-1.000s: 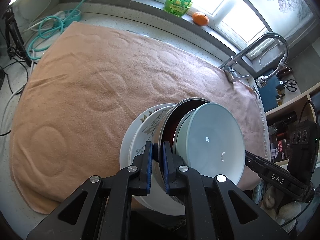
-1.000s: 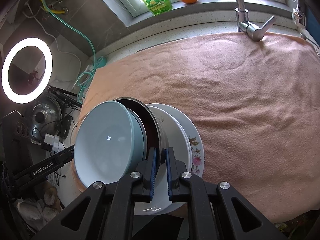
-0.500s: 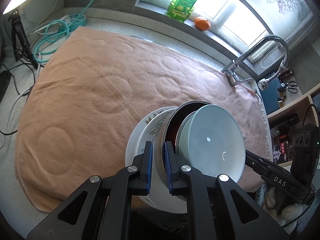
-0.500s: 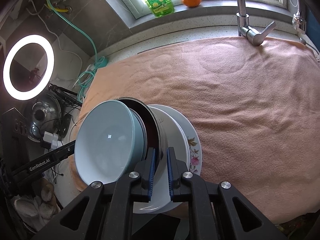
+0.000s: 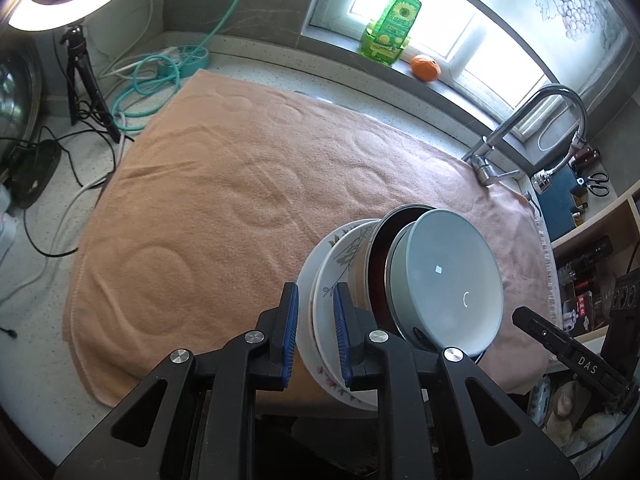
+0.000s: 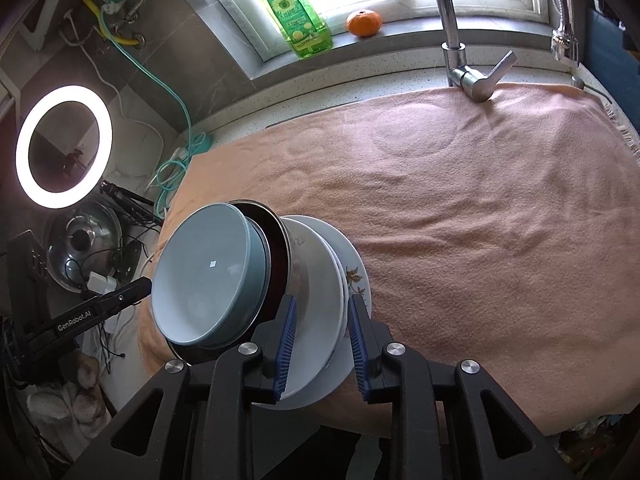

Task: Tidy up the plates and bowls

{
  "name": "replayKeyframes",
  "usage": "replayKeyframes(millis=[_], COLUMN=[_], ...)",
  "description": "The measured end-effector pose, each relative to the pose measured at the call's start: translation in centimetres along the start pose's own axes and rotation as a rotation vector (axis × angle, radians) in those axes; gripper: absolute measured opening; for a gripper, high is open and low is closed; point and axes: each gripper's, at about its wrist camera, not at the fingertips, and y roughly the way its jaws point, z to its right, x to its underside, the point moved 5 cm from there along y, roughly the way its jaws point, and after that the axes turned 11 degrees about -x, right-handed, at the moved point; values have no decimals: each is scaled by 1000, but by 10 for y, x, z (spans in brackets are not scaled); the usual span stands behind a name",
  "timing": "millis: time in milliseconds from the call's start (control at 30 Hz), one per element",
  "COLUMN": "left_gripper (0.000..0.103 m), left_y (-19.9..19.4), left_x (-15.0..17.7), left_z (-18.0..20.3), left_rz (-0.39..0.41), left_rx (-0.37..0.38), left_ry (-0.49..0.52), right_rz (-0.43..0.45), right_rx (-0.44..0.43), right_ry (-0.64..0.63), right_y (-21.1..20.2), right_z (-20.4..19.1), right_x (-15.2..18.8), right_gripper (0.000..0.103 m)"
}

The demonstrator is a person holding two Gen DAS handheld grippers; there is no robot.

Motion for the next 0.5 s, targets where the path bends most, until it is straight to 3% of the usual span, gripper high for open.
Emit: replayKeyframes(millis=[167, 333, 433, 500], left_gripper=[17, 24, 36, 44], left_y=[-13, -30, -44, -53], left_x=[13, 21, 23, 24], left_z=[0, 8, 12, 13], left_rz=[28, 69, 113, 141], left_rx=[-24, -42, -50, -50], left_ry=[7, 52, 81, 96], right_rz=[26, 58, 92, 120], right_rx=[22, 32, 54, 66], right_ry=[-49, -61, -92, -111], right_y=[-9, -19, -28, -35], right_z=[-9, -17, -27, -36], right_x=[8, 16, 19, 21], right_gripper=[27, 28, 30, 40])
